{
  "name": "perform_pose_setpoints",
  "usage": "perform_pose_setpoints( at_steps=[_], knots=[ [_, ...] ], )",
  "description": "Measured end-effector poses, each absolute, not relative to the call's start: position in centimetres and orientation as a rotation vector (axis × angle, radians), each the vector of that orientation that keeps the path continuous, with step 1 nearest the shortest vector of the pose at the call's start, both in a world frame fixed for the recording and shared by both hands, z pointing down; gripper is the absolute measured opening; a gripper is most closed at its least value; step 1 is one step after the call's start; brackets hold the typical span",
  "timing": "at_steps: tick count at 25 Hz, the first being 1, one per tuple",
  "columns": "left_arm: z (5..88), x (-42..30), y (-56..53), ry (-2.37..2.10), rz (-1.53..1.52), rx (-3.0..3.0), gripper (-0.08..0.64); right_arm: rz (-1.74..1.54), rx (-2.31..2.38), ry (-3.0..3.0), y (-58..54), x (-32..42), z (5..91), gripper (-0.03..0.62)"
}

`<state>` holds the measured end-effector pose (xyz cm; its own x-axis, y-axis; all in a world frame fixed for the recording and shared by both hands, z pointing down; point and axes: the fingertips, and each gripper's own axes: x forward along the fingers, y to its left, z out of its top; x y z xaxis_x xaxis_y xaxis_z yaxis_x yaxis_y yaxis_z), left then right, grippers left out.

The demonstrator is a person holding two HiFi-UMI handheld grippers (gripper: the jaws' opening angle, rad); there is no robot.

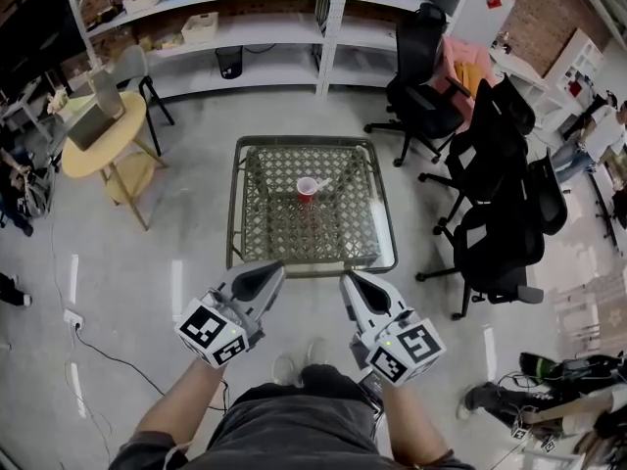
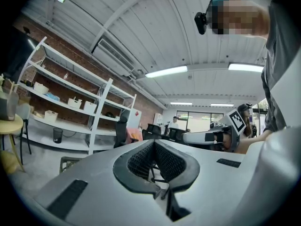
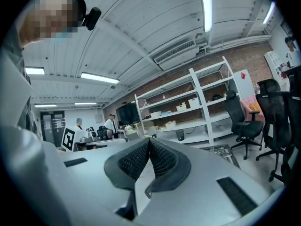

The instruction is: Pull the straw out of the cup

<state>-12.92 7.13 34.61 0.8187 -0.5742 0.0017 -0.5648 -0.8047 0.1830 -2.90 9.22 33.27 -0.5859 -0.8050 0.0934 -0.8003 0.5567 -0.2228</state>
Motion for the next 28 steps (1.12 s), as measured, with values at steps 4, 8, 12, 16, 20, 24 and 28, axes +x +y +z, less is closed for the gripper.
perform_pose_setpoints(
  at_steps=[4, 8, 12, 16, 20, 24, 28],
  knots=[
    [35.2, -12.0, 4.4, -0.885, -0.066, 2.822, 0.008, -0.399, -1.42, 2.752, 6.4, -2.1, 33.8, 0.012],
    [35.9, -10.8, 1.4, -0.891, -0.041, 2.807, 0.008, -0.434, -1.399, 2.76, 3.3, -1.2, 34.6, 0.012],
    [37.1, -9.5, -2.2, -0.915, -0.003, 2.793, 0.008, -0.464, -1.368, 2.776, -0.2, -0.2, 35.7, 0.012],
    [38.3, -7.9, -5.7, -0.943, 0.027, 2.76, 0.008, -0.511, -1.337, 2.798, -3.3, 1.2, 36.6, 0.012],
    [40.0, -6.3, -9.2, -0.975, 0.072, 2.723, 0.008, -0.555, -1.307, 2.825, -6.3, 2.9, 37.8, 0.012],
    [41.7, -4.9, -12.2, -1.011, 0.124, 2.701, 0.008, -0.586, -1.27, 2.846, -8.9, 4.3, 38.8, 0.012],
    [44.0, -3.7, -15.0, -1.032, 0.188, 2.676, 0.008, -0.62, -1.253, 2.861, -11.4, 5.5, 40.0, 0.012]
  ],
)
